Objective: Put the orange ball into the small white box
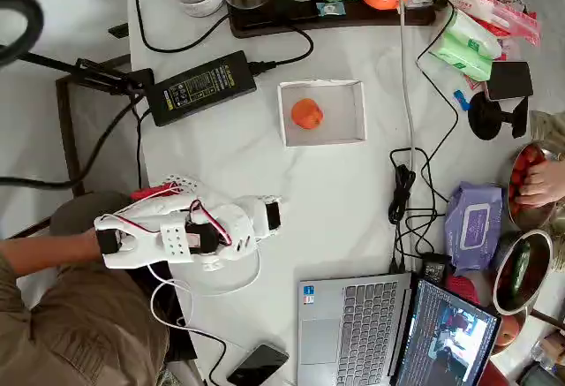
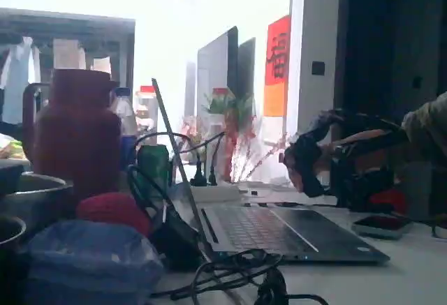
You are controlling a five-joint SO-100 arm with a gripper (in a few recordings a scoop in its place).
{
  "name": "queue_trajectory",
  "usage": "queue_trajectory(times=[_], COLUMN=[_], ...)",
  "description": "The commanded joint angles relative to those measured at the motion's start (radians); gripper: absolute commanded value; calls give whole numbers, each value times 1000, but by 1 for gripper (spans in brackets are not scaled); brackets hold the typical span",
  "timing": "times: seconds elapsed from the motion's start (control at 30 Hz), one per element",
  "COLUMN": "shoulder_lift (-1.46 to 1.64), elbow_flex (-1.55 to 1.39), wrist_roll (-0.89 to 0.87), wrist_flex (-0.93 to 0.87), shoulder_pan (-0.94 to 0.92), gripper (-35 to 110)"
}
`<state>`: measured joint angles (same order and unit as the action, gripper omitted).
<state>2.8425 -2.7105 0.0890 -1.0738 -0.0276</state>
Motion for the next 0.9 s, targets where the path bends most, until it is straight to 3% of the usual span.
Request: queue_trajectory(times=[0.0,0.87], shoulder_lift=[5,5], elbow_flex=[-91,-127], wrist_roll=[11,20], wrist_flex=[8,-3], shoulder_pan=[-5,-18], gripper=[0,0])
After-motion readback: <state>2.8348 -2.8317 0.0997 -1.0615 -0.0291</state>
